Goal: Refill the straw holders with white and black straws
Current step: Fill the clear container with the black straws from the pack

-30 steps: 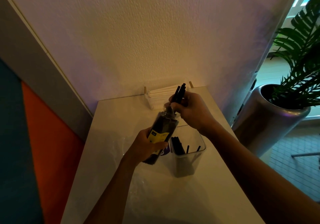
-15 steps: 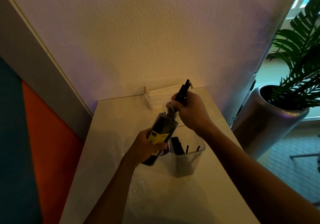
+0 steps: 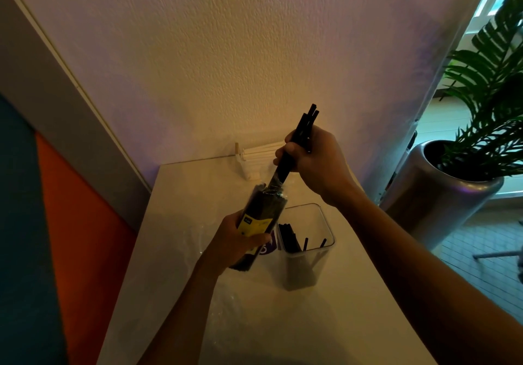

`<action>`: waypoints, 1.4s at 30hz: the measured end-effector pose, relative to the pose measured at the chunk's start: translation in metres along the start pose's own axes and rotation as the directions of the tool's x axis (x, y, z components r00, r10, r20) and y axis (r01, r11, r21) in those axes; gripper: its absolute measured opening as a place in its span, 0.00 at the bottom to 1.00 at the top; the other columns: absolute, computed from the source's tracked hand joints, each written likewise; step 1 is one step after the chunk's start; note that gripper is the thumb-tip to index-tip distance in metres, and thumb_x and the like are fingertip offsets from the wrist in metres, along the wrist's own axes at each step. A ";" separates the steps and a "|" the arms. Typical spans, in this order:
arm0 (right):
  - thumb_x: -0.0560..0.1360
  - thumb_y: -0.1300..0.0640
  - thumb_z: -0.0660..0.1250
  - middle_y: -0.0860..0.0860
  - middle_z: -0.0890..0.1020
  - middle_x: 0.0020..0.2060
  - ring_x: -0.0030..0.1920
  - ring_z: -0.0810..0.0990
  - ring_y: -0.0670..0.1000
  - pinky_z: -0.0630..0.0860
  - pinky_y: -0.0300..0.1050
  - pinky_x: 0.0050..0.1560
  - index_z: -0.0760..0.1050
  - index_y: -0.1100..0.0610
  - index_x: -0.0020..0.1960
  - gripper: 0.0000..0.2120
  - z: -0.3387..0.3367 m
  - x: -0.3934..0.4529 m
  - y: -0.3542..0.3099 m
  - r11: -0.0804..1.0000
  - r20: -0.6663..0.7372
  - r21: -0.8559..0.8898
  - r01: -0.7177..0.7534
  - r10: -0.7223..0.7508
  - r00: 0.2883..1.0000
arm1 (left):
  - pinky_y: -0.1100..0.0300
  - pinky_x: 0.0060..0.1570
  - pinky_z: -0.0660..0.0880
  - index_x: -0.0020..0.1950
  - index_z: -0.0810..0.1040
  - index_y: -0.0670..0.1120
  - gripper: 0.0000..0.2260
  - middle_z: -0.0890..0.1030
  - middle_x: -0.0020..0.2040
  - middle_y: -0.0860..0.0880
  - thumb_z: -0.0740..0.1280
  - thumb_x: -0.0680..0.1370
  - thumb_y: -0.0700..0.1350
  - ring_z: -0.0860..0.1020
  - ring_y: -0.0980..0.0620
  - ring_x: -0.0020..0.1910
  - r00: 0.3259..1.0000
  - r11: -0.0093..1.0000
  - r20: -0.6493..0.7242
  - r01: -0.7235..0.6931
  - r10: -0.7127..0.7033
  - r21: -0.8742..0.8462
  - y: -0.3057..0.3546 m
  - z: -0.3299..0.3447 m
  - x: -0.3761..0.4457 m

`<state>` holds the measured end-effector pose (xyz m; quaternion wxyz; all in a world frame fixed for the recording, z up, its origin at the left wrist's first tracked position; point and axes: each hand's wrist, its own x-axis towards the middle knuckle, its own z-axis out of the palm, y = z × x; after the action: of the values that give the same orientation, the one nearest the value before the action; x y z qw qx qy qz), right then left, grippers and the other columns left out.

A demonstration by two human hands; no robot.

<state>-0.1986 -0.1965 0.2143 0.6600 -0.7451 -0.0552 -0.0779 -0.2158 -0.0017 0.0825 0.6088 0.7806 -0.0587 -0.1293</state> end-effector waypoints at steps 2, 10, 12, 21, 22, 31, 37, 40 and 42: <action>0.80 0.68 0.61 0.63 0.82 0.45 0.47 0.84 0.58 0.83 0.49 0.50 0.73 0.64 0.53 0.04 0.000 0.000 -0.004 1.000 -0.015 0.003 0.014 -0.014 1.000 | 0.68 0.40 0.78 0.54 0.76 0.54 0.19 0.83 0.48 0.55 0.75 0.70 0.36 0.82 0.61 0.46 1.000 1.000 0.001 0.005 -0.005 0.010 -0.002 0.000 0.000; 0.78 0.72 0.61 0.64 0.81 0.44 0.45 0.84 0.57 0.82 0.42 0.46 0.73 0.65 0.52 0.07 -0.005 0.006 -0.014 0.995 -0.111 -0.031 0.090 -0.093 0.989 | 0.68 0.40 0.78 0.53 0.76 0.54 0.19 0.82 0.47 0.56 0.75 0.69 0.35 0.82 0.63 0.45 1.000 0.999 -0.010 -0.011 0.012 0.053 -0.008 -0.001 0.001; 0.76 0.74 0.60 0.65 0.80 0.44 0.45 0.83 0.58 0.82 0.42 0.46 0.73 0.67 0.52 0.08 -0.007 0.008 -0.019 0.992 -0.131 -0.025 0.122 -0.124 0.984 | 0.69 0.39 0.77 0.52 0.76 0.55 0.19 0.82 0.46 0.56 0.76 0.69 0.35 0.82 0.64 0.44 1.000 0.998 -0.027 -0.006 0.008 0.069 -0.011 -0.002 0.000; 0.76 0.73 0.61 0.56 0.81 0.41 0.43 0.84 0.51 0.82 0.43 0.46 0.73 0.61 0.51 0.09 -0.014 0.014 -0.040 0.944 -0.209 -0.140 0.299 -0.324 0.923 | 0.69 0.36 0.78 0.53 0.76 0.54 0.19 0.82 0.46 0.55 0.76 0.69 0.36 0.82 0.60 0.42 0.993 0.994 -0.110 0.056 -0.046 0.089 -0.025 -0.012 0.002; 0.76 0.72 0.62 0.55 0.81 0.41 0.42 0.84 0.50 0.82 0.43 0.46 0.73 0.60 0.51 0.09 -0.014 0.013 -0.040 0.937 -0.205 -0.163 0.309 -0.339 0.918 | 0.68 0.36 0.77 0.53 0.76 0.54 0.19 0.82 0.45 0.55 0.76 0.69 0.37 0.82 0.58 0.42 0.990 0.994 -0.135 0.065 -0.052 0.093 -0.027 -0.015 0.001; 0.76 0.71 0.63 0.51 0.80 0.41 0.43 0.82 0.49 0.81 0.38 0.42 0.72 0.51 0.47 0.14 -0.017 -0.012 0.014 0.939 0.005 -0.344 -0.002 0.004 1.000 | 0.67 0.35 0.77 0.54 0.77 0.50 0.17 0.82 0.44 0.55 0.77 0.69 0.37 0.81 0.58 0.41 0.969 0.994 -0.232 0.098 -0.083 0.053 -0.032 -0.024 -0.001; 0.78 0.64 0.66 0.53 0.82 0.45 0.45 0.83 0.49 0.82 0.45 0.51 0.76 0.57 0.52 0.05 -0.009 -0.031 0.076 0.904 0.127 -0.365 -0.224 0.287 0.950 | 0.68 0.34 0.75 0.52 0.77 0.48 0.16 0.81 0.42 0.54 0.77 0.69 0.36 0.80 0.58 0.40 0.966 0.995 -0.249 0.089 -0.075 0.044 -0.022 -0.021 0.006; 0.76 0.60 0.70 0.50 0.82 0.48 0.50 0.81 0.50 0.77 0.42 0.51 0.78 0.55 0.52 0.06 -0.008 -0.034 0.093 0.828 0.160 -0.512 -0.230 0.355 0.921 | 0.67 0.35 0.77 0.53 0.77 0.49 0.16 0.81 0.43 0.54 0.76 0.69 0.37 0.80 0.57 0.41 0.969 0.997 -0.236 0.080 -0.073 0.019 -0.020 -0.019 0.008; 0.75 0.58 0.71 0.50 0.82 0.49 0.52 0.81 0.50 0.75 0.41 0.50 0.79 0.55 0.54 0.08 -0.007 -0.034 0.099 0.783 0.175 -0.582 -0.220 0.385 0.906 | 0.61 0.40 0.80 0.53 0.77 0.51 0.17 0.82 0.44 0.53 0.76 0.70 0.38 0.81 0.56 0.43 0.972 0.997 -0.224 0.073 -0.069 0.008 -0.018 -0.017 0.009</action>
<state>-0.2141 -0.2152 0.1118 0.4069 -0.9048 -0.0032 0.1254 -0.2038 0.0171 0.0674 0.6002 0.7966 0.0370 -0.0617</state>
